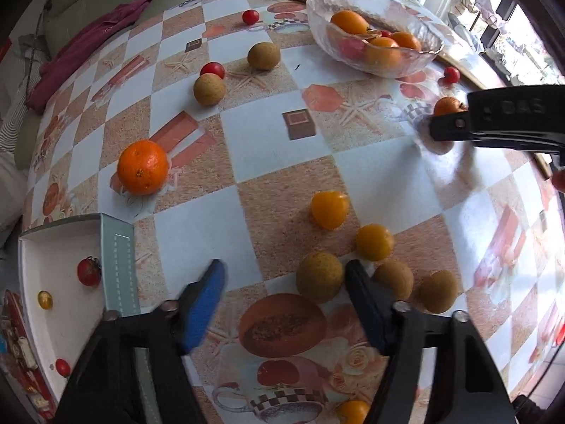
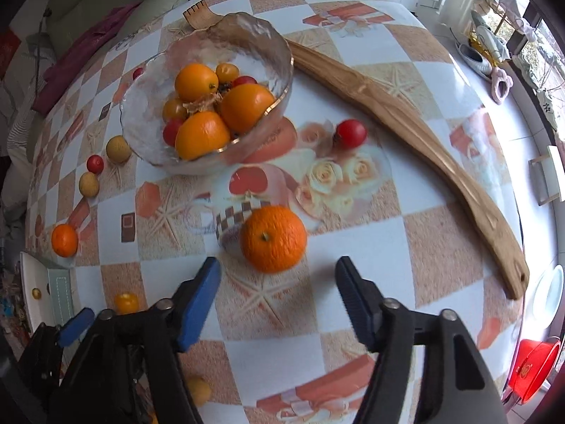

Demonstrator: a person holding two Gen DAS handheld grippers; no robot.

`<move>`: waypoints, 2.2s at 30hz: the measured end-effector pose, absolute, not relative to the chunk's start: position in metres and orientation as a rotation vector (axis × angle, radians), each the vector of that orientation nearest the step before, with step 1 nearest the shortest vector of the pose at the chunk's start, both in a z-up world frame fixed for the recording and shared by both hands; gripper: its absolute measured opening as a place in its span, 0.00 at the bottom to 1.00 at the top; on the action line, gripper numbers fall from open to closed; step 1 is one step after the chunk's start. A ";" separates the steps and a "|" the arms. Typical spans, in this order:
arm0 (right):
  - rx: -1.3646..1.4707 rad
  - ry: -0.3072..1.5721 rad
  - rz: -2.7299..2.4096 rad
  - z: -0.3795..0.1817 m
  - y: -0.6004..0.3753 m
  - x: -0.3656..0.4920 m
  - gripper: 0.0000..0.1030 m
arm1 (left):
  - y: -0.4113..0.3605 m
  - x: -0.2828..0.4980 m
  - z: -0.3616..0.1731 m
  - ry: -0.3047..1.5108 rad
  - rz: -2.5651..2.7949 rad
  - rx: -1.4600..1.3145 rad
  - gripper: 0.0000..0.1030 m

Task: Organize fruits
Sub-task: 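Grasp an orange mandarin with the right tool, then grasp a brown kiwi with the left tool while the right tool holds the mandarin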

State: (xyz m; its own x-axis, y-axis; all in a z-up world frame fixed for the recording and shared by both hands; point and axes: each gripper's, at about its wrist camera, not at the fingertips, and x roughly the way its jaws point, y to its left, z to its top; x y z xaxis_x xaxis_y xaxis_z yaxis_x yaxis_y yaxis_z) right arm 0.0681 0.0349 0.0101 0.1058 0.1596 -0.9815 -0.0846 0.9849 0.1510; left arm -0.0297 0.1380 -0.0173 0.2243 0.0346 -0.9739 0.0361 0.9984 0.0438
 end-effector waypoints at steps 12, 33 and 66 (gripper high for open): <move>0.053 1.429 0.190 0.015 0.041 0.074 0.38 | 0.128 -0.033 -0.011 1.345 -0.057 0.045 0.34; 0.052 1.442 0.277 0.068 0.048 -0.019 0.38 | 0.175 -0.092 0.065 1.245 -0.050 -0.035 0.34; 0.098 1.487 0.254 0.083 0.033 -0.080 0.38 | 0.132 -0.032 -0.016 1.339 -0.122 0.166 0.60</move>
